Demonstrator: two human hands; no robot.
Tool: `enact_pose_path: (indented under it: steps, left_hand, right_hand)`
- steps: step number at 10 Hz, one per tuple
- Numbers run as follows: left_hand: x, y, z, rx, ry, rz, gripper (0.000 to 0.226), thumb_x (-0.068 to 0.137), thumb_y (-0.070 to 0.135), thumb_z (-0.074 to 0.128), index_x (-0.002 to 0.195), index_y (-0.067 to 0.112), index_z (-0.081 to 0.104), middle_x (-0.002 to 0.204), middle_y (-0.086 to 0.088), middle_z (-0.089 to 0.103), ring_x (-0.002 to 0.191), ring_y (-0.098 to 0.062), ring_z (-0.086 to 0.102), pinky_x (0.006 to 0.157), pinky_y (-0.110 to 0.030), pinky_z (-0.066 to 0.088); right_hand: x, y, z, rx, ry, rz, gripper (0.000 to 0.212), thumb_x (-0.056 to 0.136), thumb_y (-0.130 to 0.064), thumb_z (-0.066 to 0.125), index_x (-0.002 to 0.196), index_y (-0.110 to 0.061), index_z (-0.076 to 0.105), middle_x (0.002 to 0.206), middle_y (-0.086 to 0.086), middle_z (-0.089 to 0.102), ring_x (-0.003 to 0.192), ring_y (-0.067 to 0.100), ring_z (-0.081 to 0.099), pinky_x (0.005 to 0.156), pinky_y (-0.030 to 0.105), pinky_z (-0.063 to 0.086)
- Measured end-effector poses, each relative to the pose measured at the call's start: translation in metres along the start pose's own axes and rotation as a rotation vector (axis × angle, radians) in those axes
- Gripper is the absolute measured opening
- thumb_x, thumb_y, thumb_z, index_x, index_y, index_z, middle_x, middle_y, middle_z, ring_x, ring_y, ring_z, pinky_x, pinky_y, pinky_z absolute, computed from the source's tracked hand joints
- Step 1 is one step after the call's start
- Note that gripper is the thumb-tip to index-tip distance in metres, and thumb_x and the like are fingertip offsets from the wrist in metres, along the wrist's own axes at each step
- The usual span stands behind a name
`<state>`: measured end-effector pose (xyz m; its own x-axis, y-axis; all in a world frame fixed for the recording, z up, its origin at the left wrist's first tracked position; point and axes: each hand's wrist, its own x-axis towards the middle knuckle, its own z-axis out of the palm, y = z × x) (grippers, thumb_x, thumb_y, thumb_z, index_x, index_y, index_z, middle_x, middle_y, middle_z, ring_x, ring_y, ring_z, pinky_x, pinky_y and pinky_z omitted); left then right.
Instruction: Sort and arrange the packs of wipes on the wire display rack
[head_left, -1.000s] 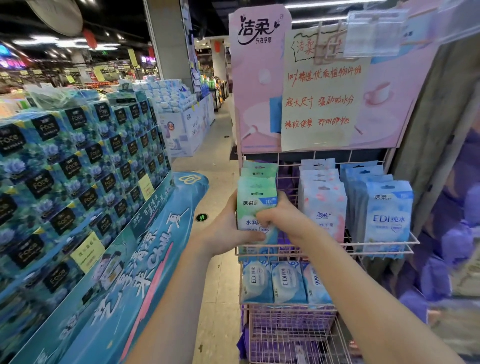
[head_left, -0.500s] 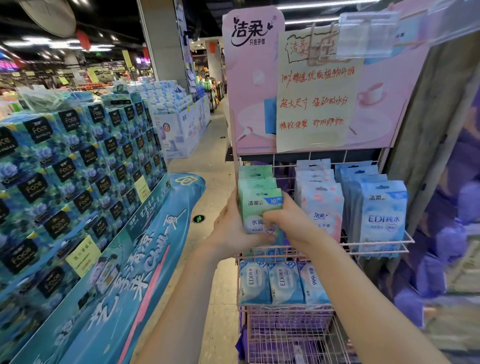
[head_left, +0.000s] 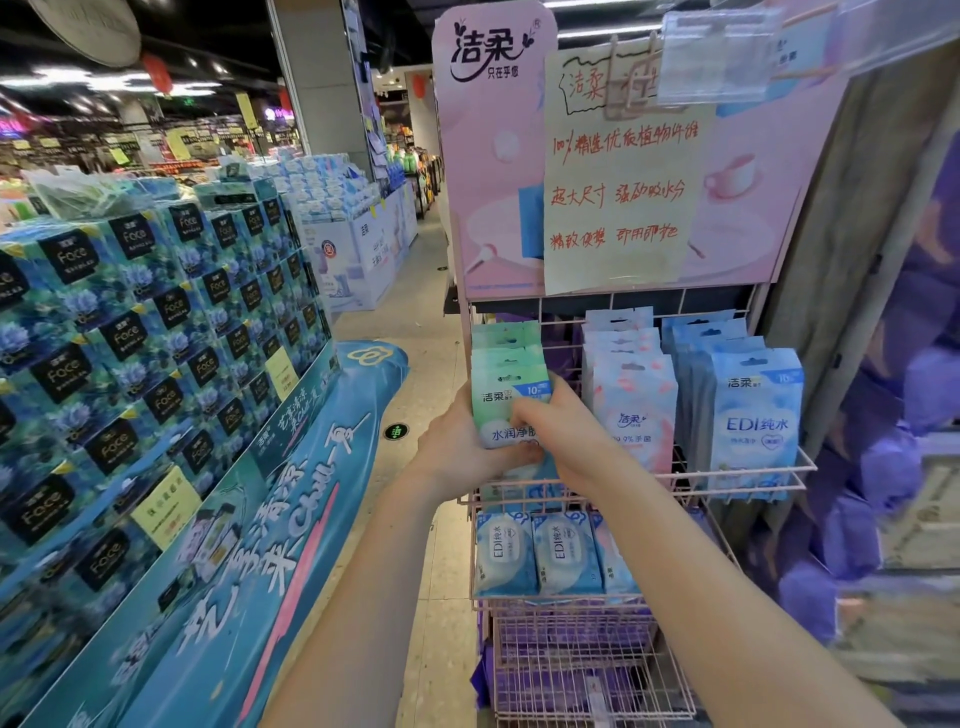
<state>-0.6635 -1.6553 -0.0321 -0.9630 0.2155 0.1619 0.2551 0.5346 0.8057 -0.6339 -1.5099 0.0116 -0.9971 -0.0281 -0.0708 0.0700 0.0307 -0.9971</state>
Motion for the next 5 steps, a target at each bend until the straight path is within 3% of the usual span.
enact_pose_path:
  steps: [1, 2, 3, 4, 5]
  left_hand:
    - [-0.009, 0.011, -0.003, -0.063, 0.019, 0.006, 0.096, 0.052, 0.067, 0.095, 0.135, 0.053, 0.050, 0.123, 0.021, 0.071, 0.110, -0.010, 0.072, 0.095, -0.050, 0.059]
    - [-0.024, 0.024, -0.008, -0.123, 0.094, -0.026, 0.096, 0.052, 0.054, 0.094, 0.135, 0.049, 0.046, 0.122, 0.020, 0.071, 0.110, -0.007, 0.071, 0.094, -0.041, 0.059]
    - [-0.038, 0.039, -0.011, -0.037, 0.187, -0.059, 0.130, 0.052, 0.064, 0.088, 0.160, 0.033, 0.023, 0.150, 0.009, 0.055, 0.134, -0.014, 0.056, 0.109, -0.040, 0.049]
    - [-0.049, 0.052, -0.010, 0.119, 0.331, -0.014, 0.115, 0.078, 0.054, 0.084, 0.163, 0.016, 0.018, 0.164, -0.002, 0.037, 0.150, -0.020, 0.034, 0.119, -0.037, 0.028]
    - [-0.060, 0.074, -0.003, 0.372, 0.385, 0.099, 0.091, 0.094, 0.053, 0.067, 0.163, 0.019, 0.020, 0.170, -0.004, 0.024, 0.157, -0.022, 0.019, 0.125, -0.040, 0.014]
  right_hand:
    - [-0.008, -0.003, 0.003, -0.090, 0.107, -0.004, 0.061, 0.068, -0.020, 0.062, 0.129, -0.021, 0.058, 0.113, -0.002, 0.073, 0.104, 0.017, 0.070, 0.095, 0.043, 0.057]
    - [-0.025, -0.013, 0.005, -0.213, 0.183, -0.060, 0.047, 0.086, -0.019, 0.062, 0.132, -0.020, 0.053, 0.121, -0.006, 0.069, 0.102, 0.013, 0.067, 0.094, 0.036, 0.056]
    - [-0.041, -0.019, -0.001, -0.271, 0.204, -0.163, 0.053, 0.097, -0.010, 0.054, 0.147, -0.020, 0.042, 0.114, -0.017, 0.056, 0.095, 0.001, 0.056, 0.085, 0.013, 0.045]
    - [-0.060, -0.025, -0.009, -0.343, 0.229, -0.299, 0.061, 0.097, -0.004, 0.051, 0.154, -0.020, 0.037, 0.138, -0.008, 0.057, 0.108, 0.000, 0.052, 0.093, 0.011, 0.039]
    - [-0.075, -0.039, -0.023, -0.452, 0.243, -0.364, 0.056, 0.097, -0.003, 0.048, 0.152, -0.015, 0.042, 0.130, 0.001, 0.062, 0.095, 0.002, 0.055, 0.077, 0.000, 0.038]
